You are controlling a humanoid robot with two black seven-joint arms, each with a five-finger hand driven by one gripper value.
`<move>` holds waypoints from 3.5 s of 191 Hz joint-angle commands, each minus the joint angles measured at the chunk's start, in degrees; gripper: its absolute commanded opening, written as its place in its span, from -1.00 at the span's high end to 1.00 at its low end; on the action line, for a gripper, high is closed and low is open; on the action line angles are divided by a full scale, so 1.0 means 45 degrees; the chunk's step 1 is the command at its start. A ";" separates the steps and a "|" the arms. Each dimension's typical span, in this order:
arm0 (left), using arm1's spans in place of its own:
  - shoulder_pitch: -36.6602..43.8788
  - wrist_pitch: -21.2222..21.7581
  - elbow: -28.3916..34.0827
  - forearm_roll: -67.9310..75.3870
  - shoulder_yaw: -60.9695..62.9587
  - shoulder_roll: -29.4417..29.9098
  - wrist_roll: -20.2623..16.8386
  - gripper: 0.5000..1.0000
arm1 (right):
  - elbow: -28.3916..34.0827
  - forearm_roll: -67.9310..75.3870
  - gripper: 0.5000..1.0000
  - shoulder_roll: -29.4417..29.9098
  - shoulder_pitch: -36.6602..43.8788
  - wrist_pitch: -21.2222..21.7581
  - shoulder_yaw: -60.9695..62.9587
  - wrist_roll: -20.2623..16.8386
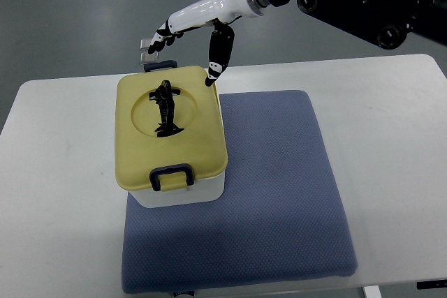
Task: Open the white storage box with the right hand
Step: 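Lower the right hand and close its fingers around the black lid handle, then lift the yellow lid off the white box with the right hand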
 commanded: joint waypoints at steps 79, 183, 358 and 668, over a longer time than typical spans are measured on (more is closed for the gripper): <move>0.0015 0.0000 0.0002 0.0002 0.0000 0.0000 0.0008 -1.00 | 0.0006 -0.0662 -0.64 0.0810 -0.0480 -0.2701 -0.0804 0.1038; 0.0073 0.0000 0.0002 0.0002 0.0000 0.0000 0.0008 -1.00 | 0.0006 -0.0701 -0.18 0.1122 -0.1223 -0.3443 -0.0823 0.1312; 0.0112 0.0000 0.0002 0.0002 0.0019 0.0000 0.0008 -1.00 | -0.0032 -0.0916 1.00 0.1083 -0.1633 -0.3931 -0.0823 0.1331; 0.0093 -0.0020 -0.0018 0.0041 0.0058 0.0000 0.0008 -1.00 | 0.1432 -0.1893 1.00 -0.6397 0.0145 -0.0513 -0.1077 0.3421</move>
